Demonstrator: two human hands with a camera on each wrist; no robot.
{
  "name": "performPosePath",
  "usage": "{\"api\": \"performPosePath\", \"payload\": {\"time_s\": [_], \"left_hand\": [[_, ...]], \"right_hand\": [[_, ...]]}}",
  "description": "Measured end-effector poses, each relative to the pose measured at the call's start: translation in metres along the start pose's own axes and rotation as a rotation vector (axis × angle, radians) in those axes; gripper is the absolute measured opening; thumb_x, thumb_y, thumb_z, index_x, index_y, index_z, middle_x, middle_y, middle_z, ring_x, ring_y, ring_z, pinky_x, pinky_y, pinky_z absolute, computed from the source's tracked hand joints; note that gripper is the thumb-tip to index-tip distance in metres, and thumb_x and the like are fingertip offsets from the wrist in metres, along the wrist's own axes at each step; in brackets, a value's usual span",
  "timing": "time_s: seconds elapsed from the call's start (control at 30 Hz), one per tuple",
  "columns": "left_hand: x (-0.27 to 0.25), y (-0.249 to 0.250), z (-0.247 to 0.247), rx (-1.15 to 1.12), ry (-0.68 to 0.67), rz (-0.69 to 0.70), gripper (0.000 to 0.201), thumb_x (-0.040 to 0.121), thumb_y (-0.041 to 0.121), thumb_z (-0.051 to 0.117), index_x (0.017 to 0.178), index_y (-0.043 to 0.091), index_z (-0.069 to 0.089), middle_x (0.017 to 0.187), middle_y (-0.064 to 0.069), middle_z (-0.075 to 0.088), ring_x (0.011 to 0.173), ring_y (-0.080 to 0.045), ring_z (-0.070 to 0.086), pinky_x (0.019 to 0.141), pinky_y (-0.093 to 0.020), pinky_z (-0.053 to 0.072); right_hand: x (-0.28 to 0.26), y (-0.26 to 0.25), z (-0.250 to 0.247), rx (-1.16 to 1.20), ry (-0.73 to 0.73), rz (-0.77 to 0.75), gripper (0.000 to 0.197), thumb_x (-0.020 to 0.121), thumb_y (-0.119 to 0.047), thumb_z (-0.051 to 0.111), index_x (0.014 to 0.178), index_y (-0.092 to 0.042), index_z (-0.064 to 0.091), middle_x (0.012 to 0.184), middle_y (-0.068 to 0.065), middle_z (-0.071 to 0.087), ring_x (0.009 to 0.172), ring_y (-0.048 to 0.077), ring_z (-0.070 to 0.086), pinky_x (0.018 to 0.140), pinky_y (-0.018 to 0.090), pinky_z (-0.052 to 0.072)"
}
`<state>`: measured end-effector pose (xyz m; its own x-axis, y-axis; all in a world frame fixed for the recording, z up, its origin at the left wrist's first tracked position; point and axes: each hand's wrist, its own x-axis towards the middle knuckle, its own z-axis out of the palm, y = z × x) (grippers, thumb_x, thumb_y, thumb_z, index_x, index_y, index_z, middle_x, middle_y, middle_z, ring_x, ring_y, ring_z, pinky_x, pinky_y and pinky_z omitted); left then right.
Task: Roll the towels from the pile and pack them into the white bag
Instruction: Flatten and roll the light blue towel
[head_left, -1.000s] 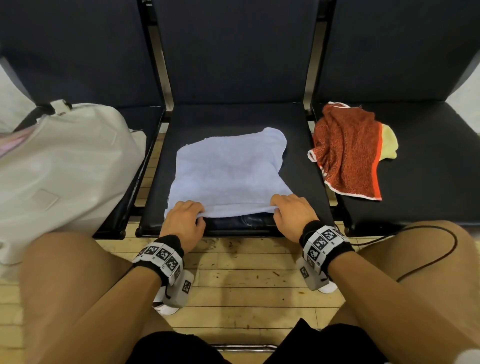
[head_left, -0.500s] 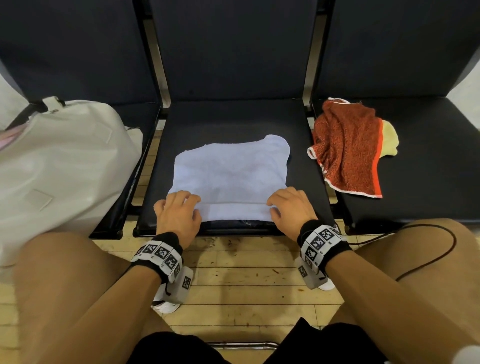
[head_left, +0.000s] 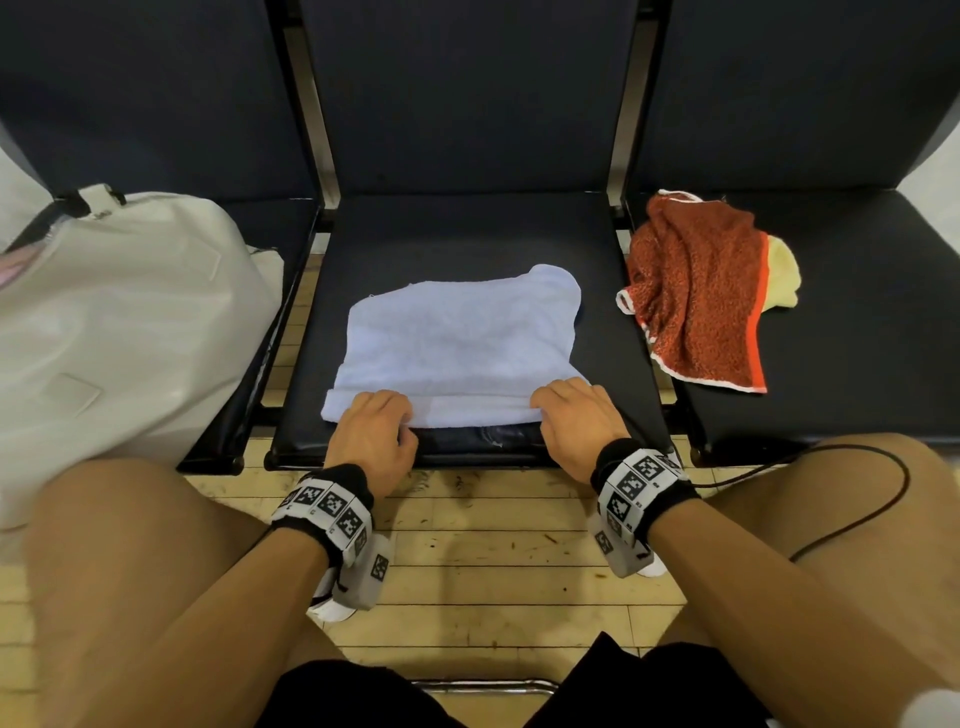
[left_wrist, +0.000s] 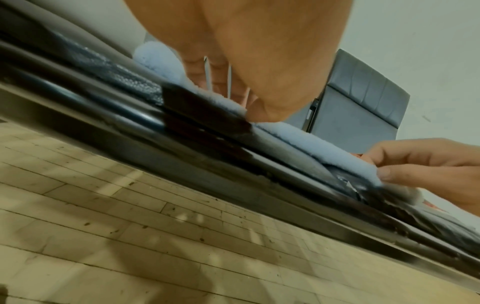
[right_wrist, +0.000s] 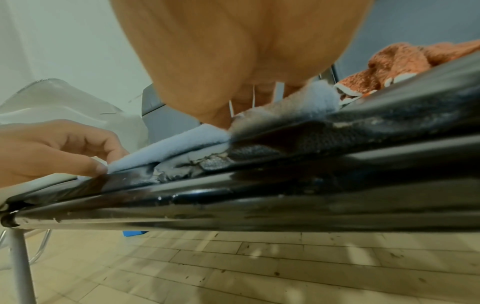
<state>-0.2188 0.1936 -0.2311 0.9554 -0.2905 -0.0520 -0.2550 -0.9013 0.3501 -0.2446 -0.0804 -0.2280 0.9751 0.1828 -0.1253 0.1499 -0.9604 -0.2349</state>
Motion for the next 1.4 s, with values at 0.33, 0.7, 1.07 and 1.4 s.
{"api": "performPosePath", "payload": {"time_s": [0.33,0.7,1.07,1.4], "left_hand": [[0.003,-0.005,0.001,0.039,-0.025,0.015,0.030,0.091,0.033,0.058,0.118,0.018,0.056,0.113,0.003,0.056,0.105,-0.022,0.051,0.092,-0.038,0.041],[0.003,-0.011,-0.011,0.084,-0.026,-0.016,0.023,0.090,0.018,0.052,0.110,0.024,0.059,0.102,0.004,0.062,0.100,-0.021,0.052,0.095,-0.040,0.040],[0.003,-0.010,-0.011,0.151,0.031,-0.107,0.036,0.090,0.019,0.052,0.126,0.021,0.056,0.118,-0.002,0.061,0.106,-0.026,0.055,0.099,-0.045,0.036],[-0.005,-0.002,0.000,0.116,0.035,0.054,0.027,0.092,0.041,0.058,0.111,0.021,0.062,0.108,0.004,0.059,0.102,-0.022,0.052,0.088,-0.039,0.041]], "right_hand": [[-0.001,-0.003,-0.010,0.040,-0.034,0.005,0.029,0.093,-0.007,0.038,0.118,-0.016,0.048,0.091,0.002,0.059,0.079,0.024,0.049,0.078,0.037,0.038],[-0.011,0.010,-0.019,0.187,-0.051,-0.040,0.022,0.088,-0.009,0.047,0.102,-0.016,0.063,0.087,0.004,0.063,0.081,0.025,0.052,0.078,0.040,0.044],[-0.012,0.014,-0.019,0.183,-0.017,0.097,0.029,0.088,-0.024,0.054,0.116,-0.022,0.063,0.096,0.001,0.065,0.093,0.027,0.061,0.077,0.035,0.047],[-0.014,0.003,-0.001,0.051,0.001,-0.041,0.036,0.085,-0.034,0.057,0.117,-0.019,0.065,0.118,-0.002,0.061,0.107,0.023,0.052,0.092,0.038,0.044]]}}
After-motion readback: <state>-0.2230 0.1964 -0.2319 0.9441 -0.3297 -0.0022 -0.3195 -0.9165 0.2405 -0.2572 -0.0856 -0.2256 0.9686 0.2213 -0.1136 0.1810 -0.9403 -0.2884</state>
